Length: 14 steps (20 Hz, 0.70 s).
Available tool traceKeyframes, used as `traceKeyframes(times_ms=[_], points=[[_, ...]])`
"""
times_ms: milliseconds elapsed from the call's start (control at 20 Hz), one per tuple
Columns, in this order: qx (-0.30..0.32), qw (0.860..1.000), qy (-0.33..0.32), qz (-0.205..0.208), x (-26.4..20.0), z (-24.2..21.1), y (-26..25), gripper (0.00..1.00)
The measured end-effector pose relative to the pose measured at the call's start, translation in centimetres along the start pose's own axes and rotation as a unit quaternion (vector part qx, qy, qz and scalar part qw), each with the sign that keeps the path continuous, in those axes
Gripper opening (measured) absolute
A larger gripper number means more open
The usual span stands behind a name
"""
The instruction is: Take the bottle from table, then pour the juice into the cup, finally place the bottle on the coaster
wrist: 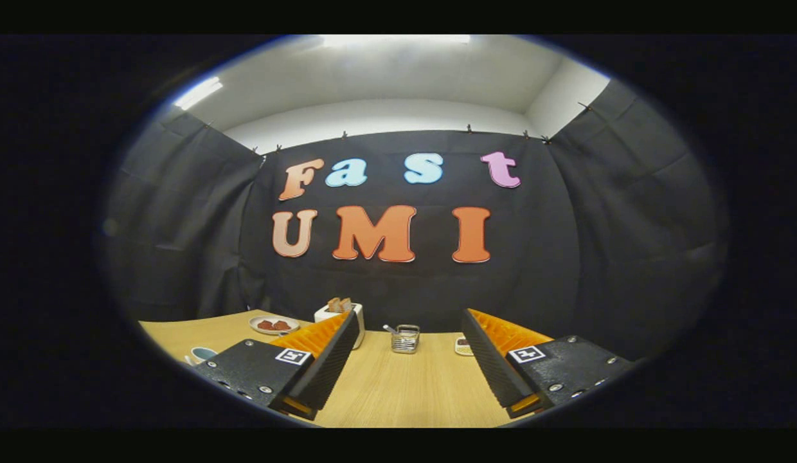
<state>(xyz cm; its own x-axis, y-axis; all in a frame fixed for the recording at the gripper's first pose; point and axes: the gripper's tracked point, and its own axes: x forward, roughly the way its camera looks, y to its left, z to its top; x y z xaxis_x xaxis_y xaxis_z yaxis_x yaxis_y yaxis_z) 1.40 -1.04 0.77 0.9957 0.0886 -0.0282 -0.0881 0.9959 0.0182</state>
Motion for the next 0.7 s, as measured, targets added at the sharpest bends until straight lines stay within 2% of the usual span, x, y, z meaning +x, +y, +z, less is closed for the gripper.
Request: traceKeyframes(times_ms=[400, 700], points=[[-0.003, 1.000, -0.003, -0.013, 0.9, 0.3, -0.5, 0.96], [0.012, 1.000, -0.001, 0.000, 1.7, -0.1, 0.3, 0.96]])
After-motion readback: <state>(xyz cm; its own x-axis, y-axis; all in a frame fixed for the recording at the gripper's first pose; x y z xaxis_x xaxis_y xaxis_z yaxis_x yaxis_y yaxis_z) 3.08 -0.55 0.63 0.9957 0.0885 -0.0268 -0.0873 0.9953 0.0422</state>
